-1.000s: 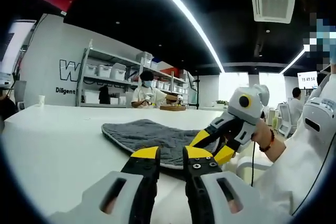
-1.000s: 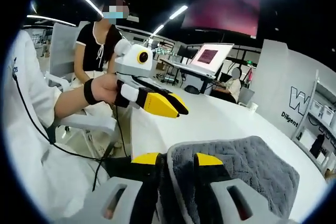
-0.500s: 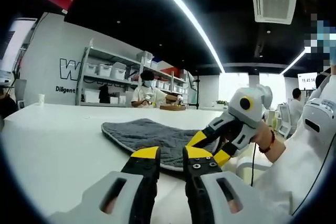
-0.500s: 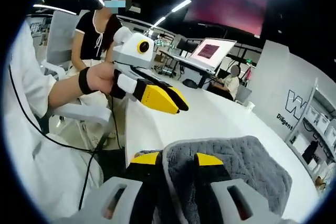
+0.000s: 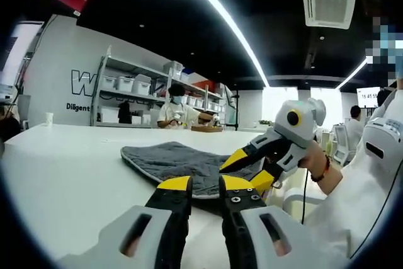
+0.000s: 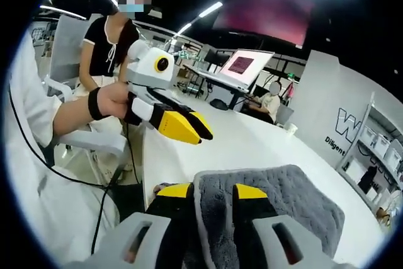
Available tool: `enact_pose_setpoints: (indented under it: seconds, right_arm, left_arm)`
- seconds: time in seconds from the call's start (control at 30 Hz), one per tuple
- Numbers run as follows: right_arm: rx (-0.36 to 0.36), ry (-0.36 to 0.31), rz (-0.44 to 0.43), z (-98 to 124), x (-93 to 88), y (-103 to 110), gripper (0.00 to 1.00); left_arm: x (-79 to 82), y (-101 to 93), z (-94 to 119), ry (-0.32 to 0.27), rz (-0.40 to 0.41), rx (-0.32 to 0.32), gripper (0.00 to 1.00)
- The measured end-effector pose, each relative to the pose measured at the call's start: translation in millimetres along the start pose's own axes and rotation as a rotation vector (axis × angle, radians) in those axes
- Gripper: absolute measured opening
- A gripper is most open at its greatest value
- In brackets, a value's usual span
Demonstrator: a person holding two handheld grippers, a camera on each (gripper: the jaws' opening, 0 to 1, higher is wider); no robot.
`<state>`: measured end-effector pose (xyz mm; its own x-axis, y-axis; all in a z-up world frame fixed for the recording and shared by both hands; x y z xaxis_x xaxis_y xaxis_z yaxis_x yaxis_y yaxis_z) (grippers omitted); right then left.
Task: Open the folded towel by lifting each exposed corner and separating the folded layers until the towel lies flat within the target outline without major curled edges
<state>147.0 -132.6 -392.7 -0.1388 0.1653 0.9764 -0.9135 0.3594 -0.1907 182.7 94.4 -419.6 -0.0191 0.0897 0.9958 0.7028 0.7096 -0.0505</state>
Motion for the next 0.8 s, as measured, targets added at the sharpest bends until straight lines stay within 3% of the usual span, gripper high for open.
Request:
enact_pose_setpoints:
  seconds: [0.07,0.43,0.67,0.8]
  right_arm:
    - [0.008,0.033,0.006,-6,-3.8,3,0.20]
    - [0.055,0.062,0.024,-23,-1.7,8,0.19]
    - [0.113,0.093,0.041,-46,-1.8,17,0.19]
    - [0.153,0.136,0.036,-66,-10.8,21,0.17]
  left_arm:
    - [1.3,1.0,1,0.000,-0.009,0.003,0.15]
    - [3.6,4.4,5,0.007,-0.016,0.009,0.15]
    - [2.8,4.8,6,0.031,-0.012,0.001,0.15]
    - [1.9,6.6,7,0.040,-0.006,0.004,0.15]
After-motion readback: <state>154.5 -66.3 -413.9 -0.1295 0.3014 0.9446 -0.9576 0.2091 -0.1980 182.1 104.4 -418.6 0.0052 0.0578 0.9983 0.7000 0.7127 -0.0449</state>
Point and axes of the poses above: the point that each gripper's makers call its tool centre point, and the gripper's own axes: z roughly backward along the fingers, y roughly to its left, x roughly out of its top, the point moved 6 cm from there along z, roughly backward along the fingers, and after that the axes turned 13 degrees about x, right-handed, at the moved point
